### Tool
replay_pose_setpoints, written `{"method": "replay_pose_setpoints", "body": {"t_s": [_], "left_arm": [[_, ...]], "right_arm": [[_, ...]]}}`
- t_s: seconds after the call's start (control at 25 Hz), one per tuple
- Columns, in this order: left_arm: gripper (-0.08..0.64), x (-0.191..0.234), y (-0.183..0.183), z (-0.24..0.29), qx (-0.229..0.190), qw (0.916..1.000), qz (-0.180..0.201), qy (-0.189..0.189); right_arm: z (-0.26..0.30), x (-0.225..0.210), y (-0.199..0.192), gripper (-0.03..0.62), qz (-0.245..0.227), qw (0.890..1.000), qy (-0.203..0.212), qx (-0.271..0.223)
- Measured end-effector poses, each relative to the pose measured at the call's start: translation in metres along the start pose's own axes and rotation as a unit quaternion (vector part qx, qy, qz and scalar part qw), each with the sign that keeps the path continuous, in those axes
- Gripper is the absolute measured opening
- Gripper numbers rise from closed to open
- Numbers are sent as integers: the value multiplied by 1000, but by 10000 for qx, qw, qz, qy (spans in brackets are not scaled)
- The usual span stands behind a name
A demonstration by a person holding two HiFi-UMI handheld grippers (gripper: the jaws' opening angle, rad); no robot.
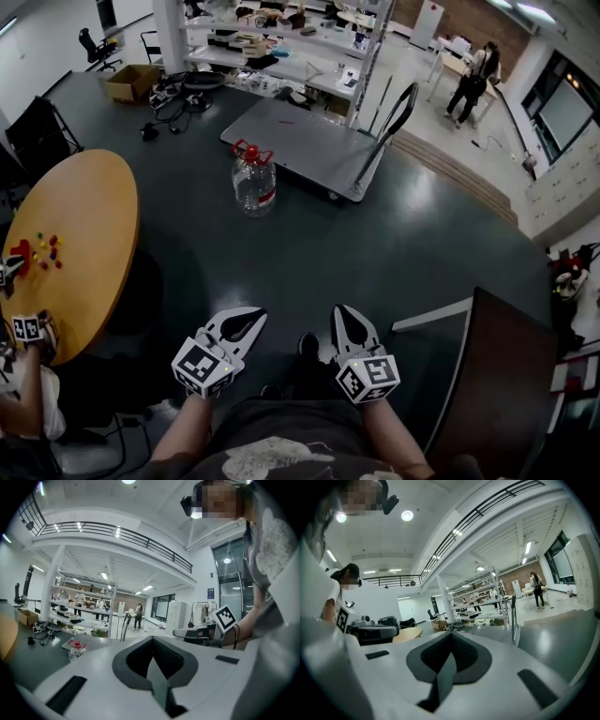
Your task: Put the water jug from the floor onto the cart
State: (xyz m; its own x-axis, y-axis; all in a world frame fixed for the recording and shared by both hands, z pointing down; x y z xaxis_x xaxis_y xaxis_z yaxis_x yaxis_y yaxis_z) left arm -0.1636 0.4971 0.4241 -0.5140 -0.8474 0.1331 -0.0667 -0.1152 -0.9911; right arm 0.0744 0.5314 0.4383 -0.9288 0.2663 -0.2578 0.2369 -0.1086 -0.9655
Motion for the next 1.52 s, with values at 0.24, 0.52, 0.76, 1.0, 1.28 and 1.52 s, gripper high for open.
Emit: {"method": "replay_pose_setpoints", "body": {"t_s": [0.24,0.52,0.76,1.0,1.28,1.52], "left_arm": [[5,54,4,47,103,9995,-36,289],[5,134,26,125,105,9977,12,668],[5,181,32,160,302,9930,15,1144],[5,227,38,182,330,9879,14,1516],[5,307,19,207,412,9879,-283,1471],[5,408,34,231,207,9910,-327,1278]], "right_arm": [[80,-39,-6,-11,269,9993,138,216],[194,-92,20,-11,186,9981,497,299],[254,-140,35,-11,-280,9987,335,256],[315,-167,37,-11,-6,9981,464,416],[383,-174,24,-11,9,9974,323,646],[463,-170,32,-11,-132,9969,13,781]]}}
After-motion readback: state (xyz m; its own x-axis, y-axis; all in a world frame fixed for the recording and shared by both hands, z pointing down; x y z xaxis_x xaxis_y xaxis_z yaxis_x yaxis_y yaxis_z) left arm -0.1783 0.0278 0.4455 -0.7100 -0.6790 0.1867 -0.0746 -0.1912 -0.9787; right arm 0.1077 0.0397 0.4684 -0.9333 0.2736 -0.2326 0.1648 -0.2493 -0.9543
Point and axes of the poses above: the fingertips, and each gripper's own axes: z forward along the fingers, x to its left, y out of its top, the point moved 8 cm from there along -z, backward along the fingers, and after that the axes turned 8 degrees about -x, right-handed, at the moved point
